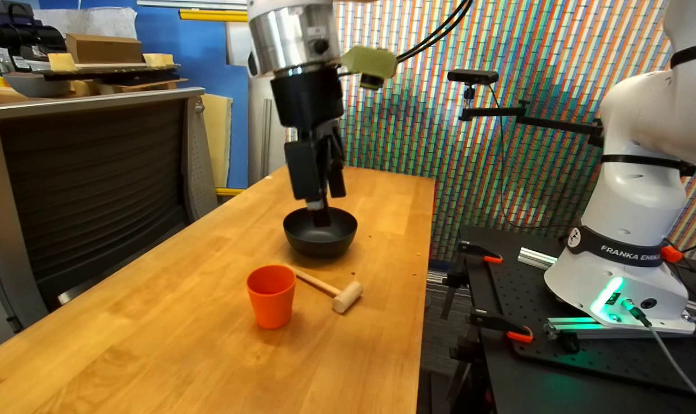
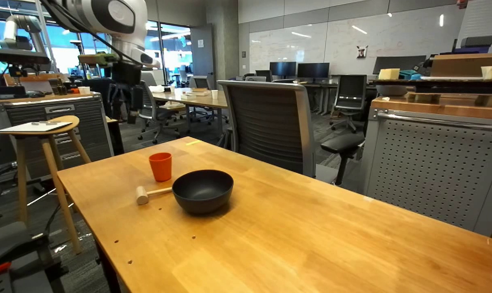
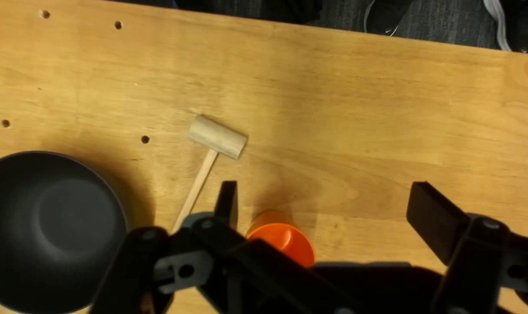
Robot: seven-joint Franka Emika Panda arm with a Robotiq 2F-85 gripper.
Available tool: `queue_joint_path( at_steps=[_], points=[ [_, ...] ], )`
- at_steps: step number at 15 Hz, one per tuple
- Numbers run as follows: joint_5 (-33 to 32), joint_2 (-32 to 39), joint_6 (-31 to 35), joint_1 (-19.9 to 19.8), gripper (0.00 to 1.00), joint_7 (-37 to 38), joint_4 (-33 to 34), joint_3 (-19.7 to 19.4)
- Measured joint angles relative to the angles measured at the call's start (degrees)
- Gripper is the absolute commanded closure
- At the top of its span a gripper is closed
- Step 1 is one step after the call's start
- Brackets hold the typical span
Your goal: Put the orange cup inside the black bowl
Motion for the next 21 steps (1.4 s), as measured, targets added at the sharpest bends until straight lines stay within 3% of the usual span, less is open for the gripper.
queue_joint_path(
  at_steps=[6,14,15,16,21],
  points=[
    [-0.29,17.84,0.84,3.55,0.0,-1.48,13.68,-3.26],
    [0.01,28.89,0.75,6.16,0.0,-2.12,23.41,-5.18],
    [0.0,29.78,0.74,6.48,0.25,-2.11,24.05,-5.51],
    [-0.11,30.6,0.72,6.83,0.27,-2.11,24.66,-5.91],
    [-0.93,33.59,0.4,8.3,0.67,-2.12,26.91,-7.9]
  ],
)
